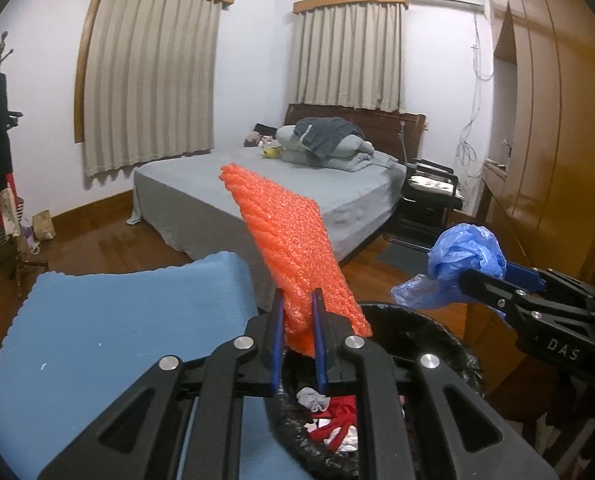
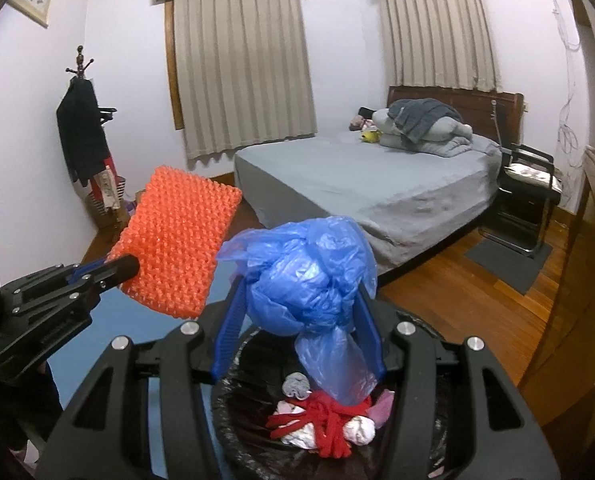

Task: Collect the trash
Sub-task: 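Lift the orange net and blue bag and carry them over the bin with both tools, then open both tools over the bin to drop the orange net and blue bag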

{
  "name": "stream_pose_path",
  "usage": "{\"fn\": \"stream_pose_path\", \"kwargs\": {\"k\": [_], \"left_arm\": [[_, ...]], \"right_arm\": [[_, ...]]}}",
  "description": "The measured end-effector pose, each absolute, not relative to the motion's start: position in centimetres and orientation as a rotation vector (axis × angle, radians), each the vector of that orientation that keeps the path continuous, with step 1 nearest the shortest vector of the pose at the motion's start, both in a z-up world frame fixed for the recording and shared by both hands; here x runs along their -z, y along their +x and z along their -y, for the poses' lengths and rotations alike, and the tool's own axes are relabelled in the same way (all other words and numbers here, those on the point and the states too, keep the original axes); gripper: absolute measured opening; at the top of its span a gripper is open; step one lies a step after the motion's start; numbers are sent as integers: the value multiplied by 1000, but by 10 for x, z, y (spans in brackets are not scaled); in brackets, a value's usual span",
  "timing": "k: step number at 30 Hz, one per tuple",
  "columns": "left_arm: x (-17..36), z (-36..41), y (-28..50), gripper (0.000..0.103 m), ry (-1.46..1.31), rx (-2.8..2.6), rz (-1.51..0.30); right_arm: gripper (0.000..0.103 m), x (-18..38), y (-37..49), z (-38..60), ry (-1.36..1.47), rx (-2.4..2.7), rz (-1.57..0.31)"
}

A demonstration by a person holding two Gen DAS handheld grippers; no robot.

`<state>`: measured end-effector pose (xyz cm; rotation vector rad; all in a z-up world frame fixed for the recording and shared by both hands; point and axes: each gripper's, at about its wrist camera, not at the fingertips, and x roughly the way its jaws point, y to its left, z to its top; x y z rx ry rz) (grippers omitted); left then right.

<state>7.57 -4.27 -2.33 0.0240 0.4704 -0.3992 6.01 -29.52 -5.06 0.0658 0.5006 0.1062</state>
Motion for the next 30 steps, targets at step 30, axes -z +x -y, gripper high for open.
{"fn": "stream_pose_path", "kwargs": {"k": [30], "left_arm": [[71, 111, 114, 13, 71, 554, -565]], "right_arm": [[50, 92, 65, 338, 99, 27, -593]]}}
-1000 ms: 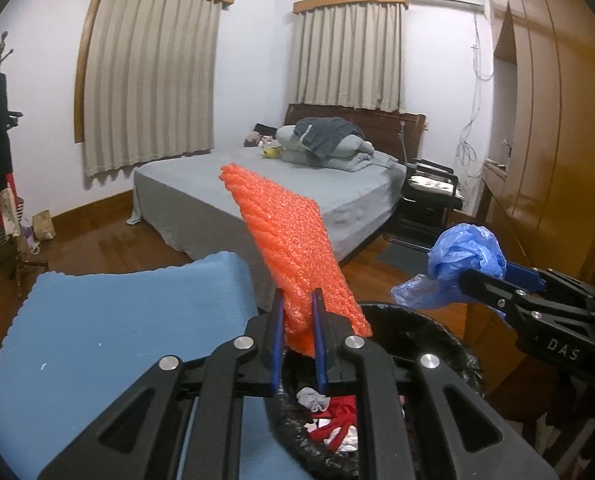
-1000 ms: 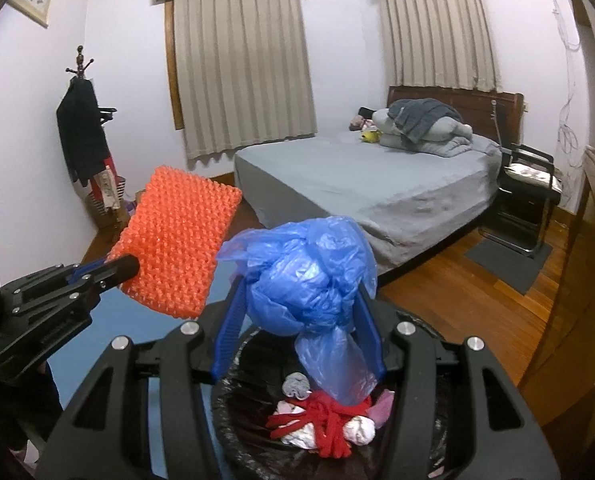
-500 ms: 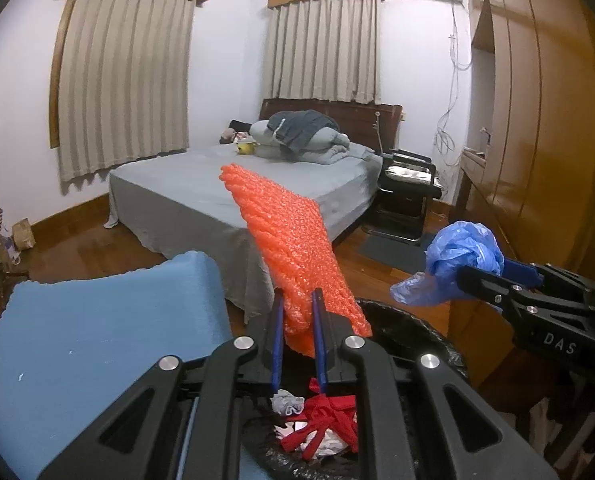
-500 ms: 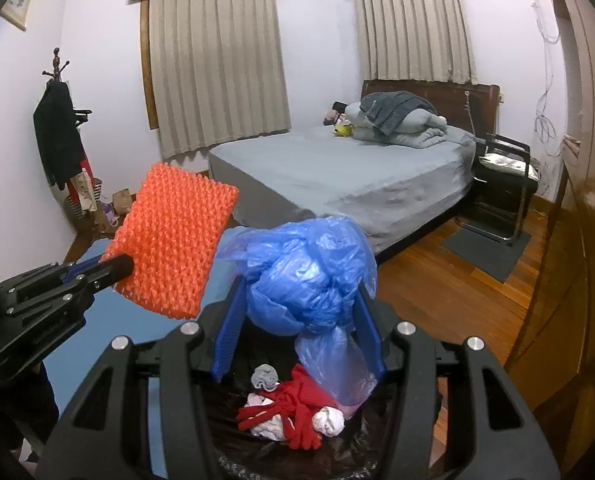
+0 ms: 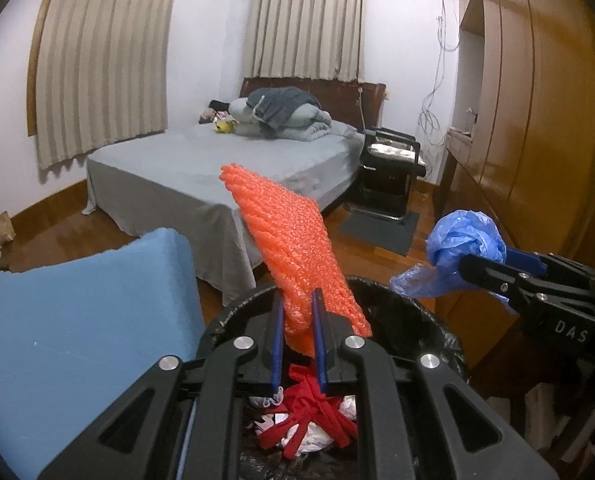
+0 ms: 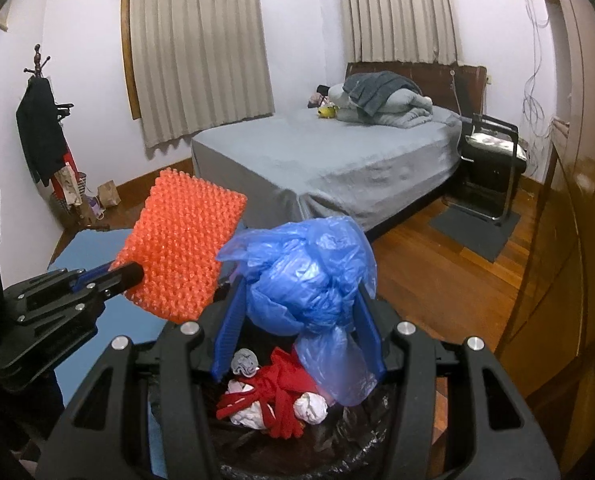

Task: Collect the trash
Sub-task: 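Open both tools over the bin to drop the orange net and blue bag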

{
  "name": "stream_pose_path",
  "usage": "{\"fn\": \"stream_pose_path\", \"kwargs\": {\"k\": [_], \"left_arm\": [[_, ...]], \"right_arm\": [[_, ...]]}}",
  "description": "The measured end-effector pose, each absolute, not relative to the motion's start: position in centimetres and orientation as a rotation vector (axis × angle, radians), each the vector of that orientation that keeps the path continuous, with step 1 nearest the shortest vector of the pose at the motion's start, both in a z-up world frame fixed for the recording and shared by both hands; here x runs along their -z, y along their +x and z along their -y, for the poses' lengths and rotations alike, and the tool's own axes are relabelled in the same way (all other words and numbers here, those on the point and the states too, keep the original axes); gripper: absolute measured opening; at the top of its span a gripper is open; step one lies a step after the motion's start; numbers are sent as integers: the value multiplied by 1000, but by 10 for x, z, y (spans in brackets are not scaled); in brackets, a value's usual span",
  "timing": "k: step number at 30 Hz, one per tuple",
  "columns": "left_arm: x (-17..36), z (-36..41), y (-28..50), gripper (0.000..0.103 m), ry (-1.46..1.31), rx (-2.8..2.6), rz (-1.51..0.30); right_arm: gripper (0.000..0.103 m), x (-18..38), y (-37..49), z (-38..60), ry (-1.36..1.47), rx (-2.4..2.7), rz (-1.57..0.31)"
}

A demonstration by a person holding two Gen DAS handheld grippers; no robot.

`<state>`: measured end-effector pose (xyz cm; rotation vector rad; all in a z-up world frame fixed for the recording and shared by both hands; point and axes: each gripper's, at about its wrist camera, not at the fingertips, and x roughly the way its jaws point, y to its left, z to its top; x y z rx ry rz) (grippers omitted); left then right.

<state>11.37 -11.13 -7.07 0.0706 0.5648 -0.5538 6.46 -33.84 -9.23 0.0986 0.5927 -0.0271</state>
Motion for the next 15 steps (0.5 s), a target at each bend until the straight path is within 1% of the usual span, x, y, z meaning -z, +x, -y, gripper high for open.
{"fn": "stream_pose_path", "kwargs": {"k": [15], "left_arm": [[115, 130, 137, 13, 87, 580, -664]], "right_arm": [[50, 132, 91, 343, 118, 14, -673]]}}
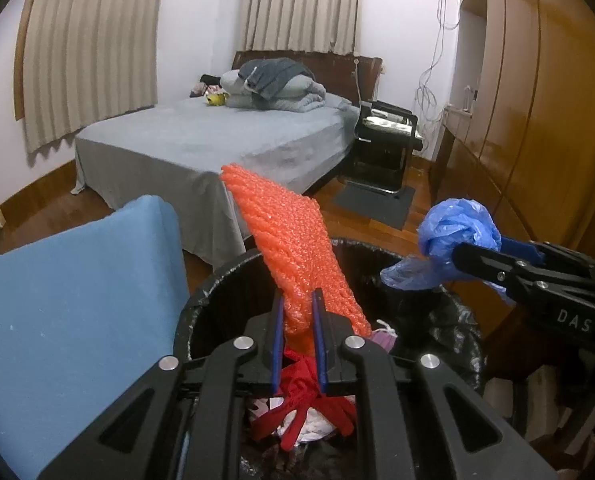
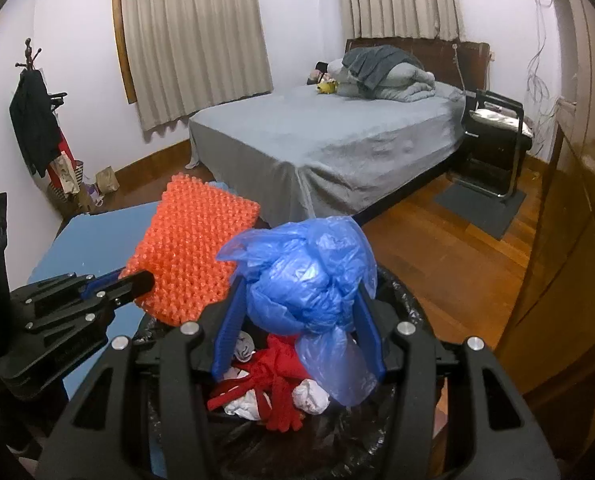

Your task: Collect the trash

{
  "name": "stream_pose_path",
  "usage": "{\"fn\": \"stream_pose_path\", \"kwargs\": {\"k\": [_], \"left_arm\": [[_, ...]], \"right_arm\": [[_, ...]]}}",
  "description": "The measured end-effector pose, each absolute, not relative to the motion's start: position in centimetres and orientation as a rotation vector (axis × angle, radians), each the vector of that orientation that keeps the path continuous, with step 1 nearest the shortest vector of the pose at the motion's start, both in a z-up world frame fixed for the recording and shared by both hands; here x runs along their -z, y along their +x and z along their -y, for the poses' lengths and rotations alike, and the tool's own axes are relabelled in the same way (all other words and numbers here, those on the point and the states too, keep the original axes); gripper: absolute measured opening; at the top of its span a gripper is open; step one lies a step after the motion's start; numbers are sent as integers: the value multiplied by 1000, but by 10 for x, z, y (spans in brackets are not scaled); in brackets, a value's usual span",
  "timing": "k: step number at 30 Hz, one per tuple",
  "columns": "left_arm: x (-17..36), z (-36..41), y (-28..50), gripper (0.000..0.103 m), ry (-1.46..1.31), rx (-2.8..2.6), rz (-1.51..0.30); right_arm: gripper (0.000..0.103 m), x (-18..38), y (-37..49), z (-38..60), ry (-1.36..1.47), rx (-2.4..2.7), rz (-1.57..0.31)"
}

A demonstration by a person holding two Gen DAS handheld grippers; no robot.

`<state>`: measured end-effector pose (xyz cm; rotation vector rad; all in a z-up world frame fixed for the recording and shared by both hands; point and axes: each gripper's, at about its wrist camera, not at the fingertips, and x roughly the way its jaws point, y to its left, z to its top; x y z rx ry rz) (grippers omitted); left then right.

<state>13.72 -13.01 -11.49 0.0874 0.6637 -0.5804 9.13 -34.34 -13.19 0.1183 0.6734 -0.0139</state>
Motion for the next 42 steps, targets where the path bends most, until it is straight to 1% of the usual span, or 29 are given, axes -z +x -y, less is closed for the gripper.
{"fn": "stream_pose_path", "kwargs": {"k": [12, 13, 15, 16, 17, 21, 23, 24, 26, 27, 28, 29, 31, 34, 35, 37, 42], "left_arm": [[144, 131, 149, 14, 82, 593, -738], [144, 132, 149, 15, 82, 596, -741], [146, 132, 150, 20, 87, 599, -749], [146, 132, 150, 28, 89, 597, -752], [147, 132, 151, 33, 89, 595, -754], [149, 127, 152, 41, 84, 575, -758], [148, 124, 152, 49, 83, 561, -756], [148, 122, 152, 51, 83, 554, -755], [145, 118, 151, 64, 83, 533, -747], [143, 115, 150, 67, 81, 522, -741], [141, 113, 149, 73, 78, 512, -737], [139, 111, 149, 78, 75, 504, -733], [133, 105, 146, 85, 69, 477, -718], [121, 96, 143, 95, 62, 437, -694], [118, 92, 142, 97, 61, 421, -683], [111, 88, 139, 97, 60, 405, -671], [94, 75, 129, 97, 61, 353, -653]], "right_arm": [[51, 162, 114, 352, 127, -2, -744], [52, 165, 116, 352, 129, -7, -749], [55, 169, 117, 353, 130, -6, -756], [58, 171, 118, 354, 131, -2, -760], [59, 171, 121, 354, 131, 0, -762], [64, 174, 122, 355, 128, 9, -760], [66, 174, 122, 357, 130, 12, -756], [68, 174, 122, 357, 130, 13, -753], [73, 172, 120, 357, 134, 14, -745], [76, 172, 119, 356, 135, 14, -743], [80, 170, 119, 356, 138, 13, -740], [81, 168, 118, 356, 140, 12, -737], [88, 162, 115, 355, 148, 10, -728], [94, 154, 110, 354, 159, -6, -717], [96, 150, 109, 352, 160, -16, -715], [98, 142, 104, 346, 157, -38, -708], [98, 122, 96, 334, 156, -73, -692]]}}
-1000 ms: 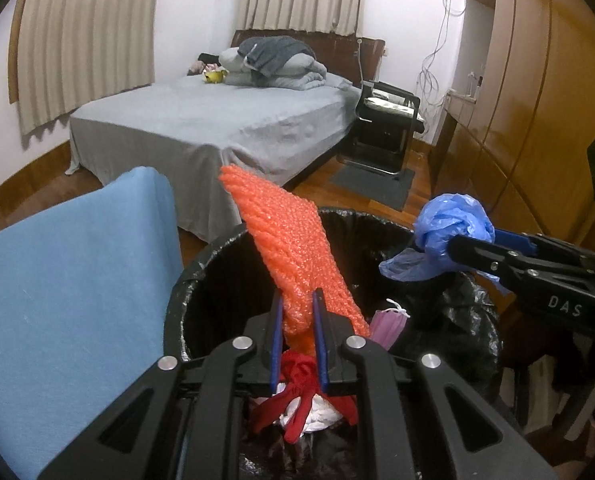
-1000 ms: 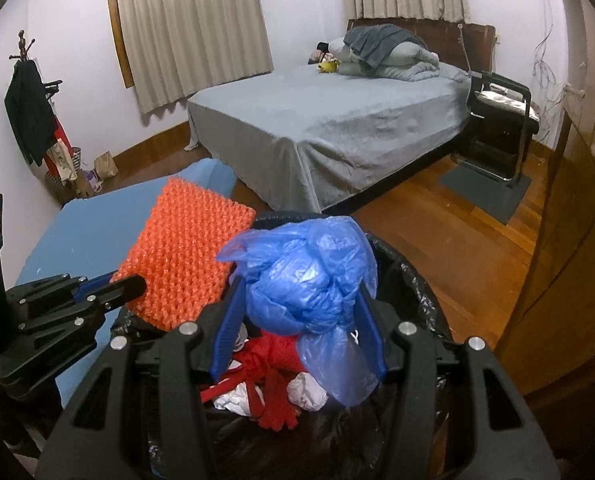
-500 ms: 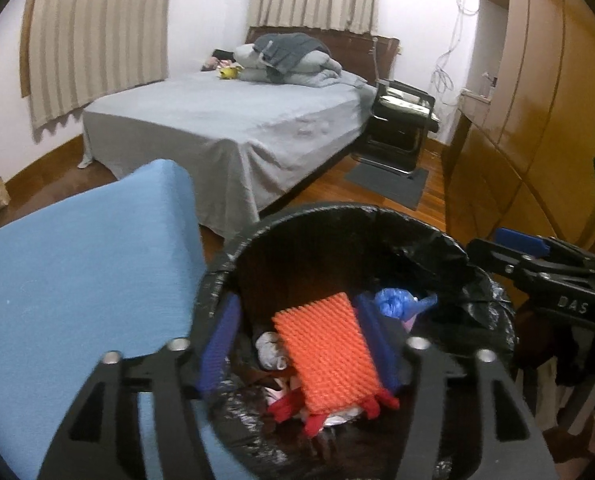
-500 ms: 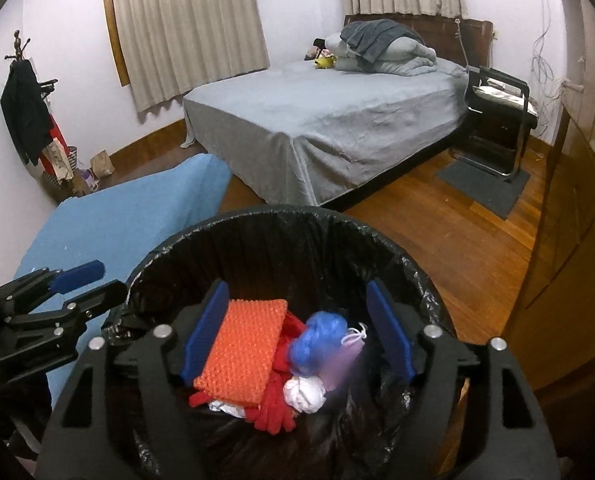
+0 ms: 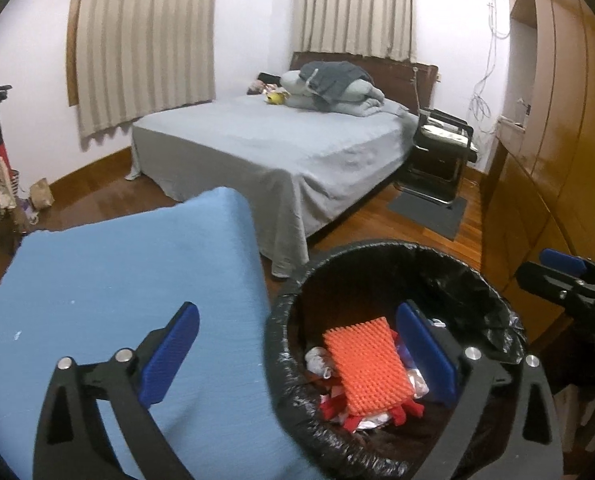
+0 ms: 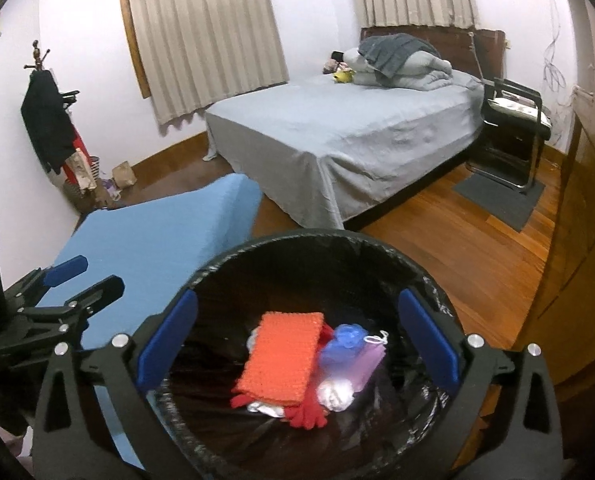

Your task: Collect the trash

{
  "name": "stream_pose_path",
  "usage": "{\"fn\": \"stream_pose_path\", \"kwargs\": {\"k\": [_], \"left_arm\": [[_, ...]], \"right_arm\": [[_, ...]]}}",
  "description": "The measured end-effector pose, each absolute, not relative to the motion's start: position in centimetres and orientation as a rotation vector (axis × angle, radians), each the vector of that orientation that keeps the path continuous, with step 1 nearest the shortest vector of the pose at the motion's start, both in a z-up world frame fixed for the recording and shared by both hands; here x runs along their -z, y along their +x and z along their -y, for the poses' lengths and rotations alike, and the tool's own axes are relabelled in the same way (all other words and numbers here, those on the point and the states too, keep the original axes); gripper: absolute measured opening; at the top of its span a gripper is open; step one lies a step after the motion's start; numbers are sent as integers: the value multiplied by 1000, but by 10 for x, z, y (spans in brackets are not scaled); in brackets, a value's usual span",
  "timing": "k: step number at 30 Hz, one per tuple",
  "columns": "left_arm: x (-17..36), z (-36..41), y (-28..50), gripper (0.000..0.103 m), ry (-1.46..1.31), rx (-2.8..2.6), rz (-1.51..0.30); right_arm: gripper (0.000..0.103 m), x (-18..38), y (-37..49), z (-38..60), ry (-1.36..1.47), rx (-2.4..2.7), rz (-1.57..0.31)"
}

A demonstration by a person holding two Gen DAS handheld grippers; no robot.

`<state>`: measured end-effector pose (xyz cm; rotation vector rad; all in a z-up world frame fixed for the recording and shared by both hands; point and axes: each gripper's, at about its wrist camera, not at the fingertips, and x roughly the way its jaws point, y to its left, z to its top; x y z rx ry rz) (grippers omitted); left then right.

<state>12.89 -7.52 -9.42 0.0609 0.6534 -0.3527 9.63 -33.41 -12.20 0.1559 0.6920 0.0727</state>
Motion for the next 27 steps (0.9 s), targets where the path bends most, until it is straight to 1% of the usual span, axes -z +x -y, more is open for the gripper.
{"fn": "stream_pose_path", "kwargs": {"k": [11, 27], "left_arm": [[59, 50, 104, 97, 34, 285, -605], [17, 27, 69, 97, 50, 206, -526]], "right_arm": [[98, 75, 76, 303, 114, -136, -619], [98, 40, 58, 269, 74, -194, -569]]}}
